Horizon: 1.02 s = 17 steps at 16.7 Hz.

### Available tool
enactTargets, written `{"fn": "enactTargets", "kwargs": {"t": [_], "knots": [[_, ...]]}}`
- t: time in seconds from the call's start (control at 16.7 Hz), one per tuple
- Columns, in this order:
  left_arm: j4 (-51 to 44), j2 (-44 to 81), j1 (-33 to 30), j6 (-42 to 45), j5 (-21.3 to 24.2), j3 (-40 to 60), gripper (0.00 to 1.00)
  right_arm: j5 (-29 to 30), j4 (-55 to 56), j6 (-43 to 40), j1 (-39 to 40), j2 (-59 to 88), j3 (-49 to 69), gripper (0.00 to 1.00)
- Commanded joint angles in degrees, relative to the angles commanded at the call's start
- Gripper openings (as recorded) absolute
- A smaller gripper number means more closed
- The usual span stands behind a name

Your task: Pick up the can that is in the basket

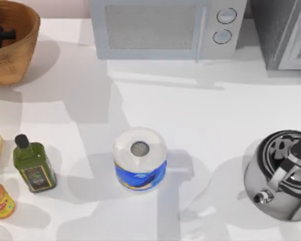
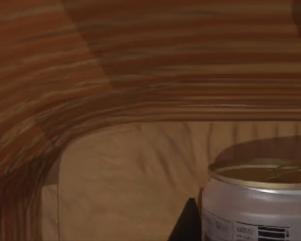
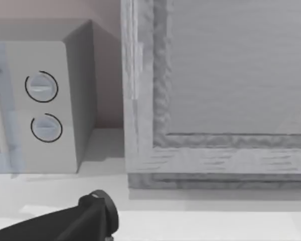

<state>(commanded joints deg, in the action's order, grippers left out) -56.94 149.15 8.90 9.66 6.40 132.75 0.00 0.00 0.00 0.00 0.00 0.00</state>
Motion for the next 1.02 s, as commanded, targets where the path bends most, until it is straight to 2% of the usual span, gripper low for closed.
{"fn": "enactTargets", "kwargs": {"t": [0.42, 0.6, 0.78, 1.02], "knots": [[-0.06, -1.57, 0.19, 0.29, -0.28, 0.77, 0.00, 0.00, 0.00, 0.00, 0.00, 0.00, 0.00, 1.00], [1.76, -5.06, 0.46, -0.65, -1.25, -2.65, 0.00, 0.00, 0.00, 0.00, 0.00, 0.00, 0.00, 1.00], [6.23, -13.97, 0.51, -2.33, -3.14, -11.34, 0.00, 0.00, 0.00, 0.00, 0.00, 0.00, 0.00, 1.00], [15.11, -34.28, -0.36, -4.61, -5.77, -30.06, 0.00, 0.00, 0.00, 0.00, 0.00, 0.00, 0.00, 1.00]]}}
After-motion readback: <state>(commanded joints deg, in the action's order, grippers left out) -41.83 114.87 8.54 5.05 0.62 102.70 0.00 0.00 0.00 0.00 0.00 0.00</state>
